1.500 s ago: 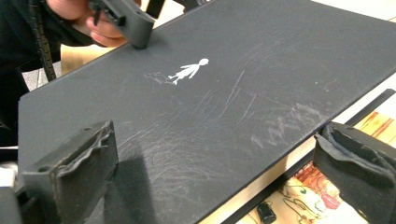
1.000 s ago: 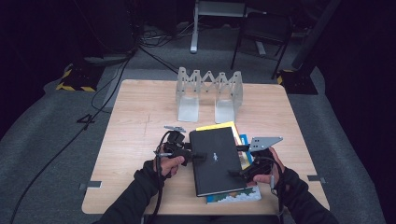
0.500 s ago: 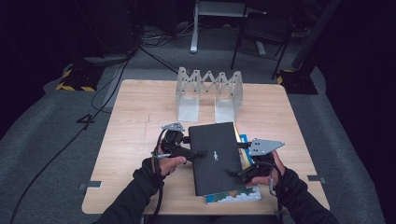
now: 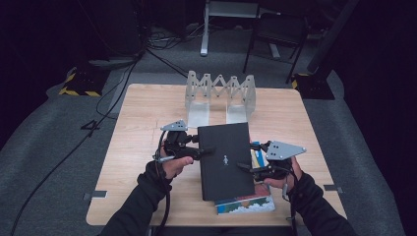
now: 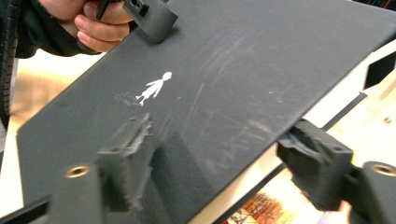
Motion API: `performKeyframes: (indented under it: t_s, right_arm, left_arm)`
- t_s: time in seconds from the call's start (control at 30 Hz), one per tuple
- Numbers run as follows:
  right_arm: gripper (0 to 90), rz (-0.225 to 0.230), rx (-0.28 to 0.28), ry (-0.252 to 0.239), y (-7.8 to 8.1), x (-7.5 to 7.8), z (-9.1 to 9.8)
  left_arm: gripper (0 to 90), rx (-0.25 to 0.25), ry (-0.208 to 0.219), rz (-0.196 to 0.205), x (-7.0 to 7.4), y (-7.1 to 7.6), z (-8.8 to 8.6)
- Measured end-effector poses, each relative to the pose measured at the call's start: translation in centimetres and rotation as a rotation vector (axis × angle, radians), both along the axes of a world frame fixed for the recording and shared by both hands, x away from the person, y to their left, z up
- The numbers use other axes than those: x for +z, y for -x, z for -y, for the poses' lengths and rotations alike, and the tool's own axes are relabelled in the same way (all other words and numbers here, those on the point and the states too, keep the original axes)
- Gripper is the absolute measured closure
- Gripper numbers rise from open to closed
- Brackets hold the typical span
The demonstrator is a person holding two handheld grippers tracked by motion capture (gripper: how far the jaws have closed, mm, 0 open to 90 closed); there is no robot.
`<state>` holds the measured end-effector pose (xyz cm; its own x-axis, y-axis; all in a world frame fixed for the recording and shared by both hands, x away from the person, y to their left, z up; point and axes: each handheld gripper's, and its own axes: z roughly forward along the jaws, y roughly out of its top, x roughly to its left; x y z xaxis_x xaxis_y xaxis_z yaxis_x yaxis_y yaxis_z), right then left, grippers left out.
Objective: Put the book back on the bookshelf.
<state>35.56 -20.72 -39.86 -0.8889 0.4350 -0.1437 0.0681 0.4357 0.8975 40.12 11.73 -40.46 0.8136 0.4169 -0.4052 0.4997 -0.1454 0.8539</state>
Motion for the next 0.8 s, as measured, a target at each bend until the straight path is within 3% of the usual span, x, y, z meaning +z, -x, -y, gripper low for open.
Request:
performKeyframes:
  t_s: [0.03, 0.23, 0.37, 0.5, 0.63, 0.8]
  right_arm:
    - [38.0, 0.026, -0.01, -0.009, -0.1, 0.4, 0.1]
    - [46.6, 0.065, -0.017, -0.014, -0.4, 1.0, 0.1]
    - [55.3, 0.08, 0.0, -0.052, -0.3, 1.3, 0.6]
    - [57.7, 0.093, 0.014, -0.061, 0.2, 1.4, 0.6]
    - [58.9, 0.105, 0.048, -0.084, 0.5, 1.3, 0.6]
    - [59.1, 0.105, 0.056, -0.092, 0.7, 1.2, 0.8]
  left_arm:
    - [28.9, 0.008, 0.018, 0.016, 0.5, -0.1, -0.1]
    - [31.3, 0.016, 0.005, 0.081, 1.5, 0.0, -0.3]
    - [34.3, -0.026, 0.029, 0.122, 1.6, 0.3, -1.1]
    - [35.8, -0.074, 0.066, 0.091, 1.1, -0.1, -1.2]
    - [24.7, -0.073, -0.013, 0.07, 1.2, -0.5, -0.1]
    - [24.5, -0.093, -0.015, 0.069, 1.3, -0.6, 0.2]
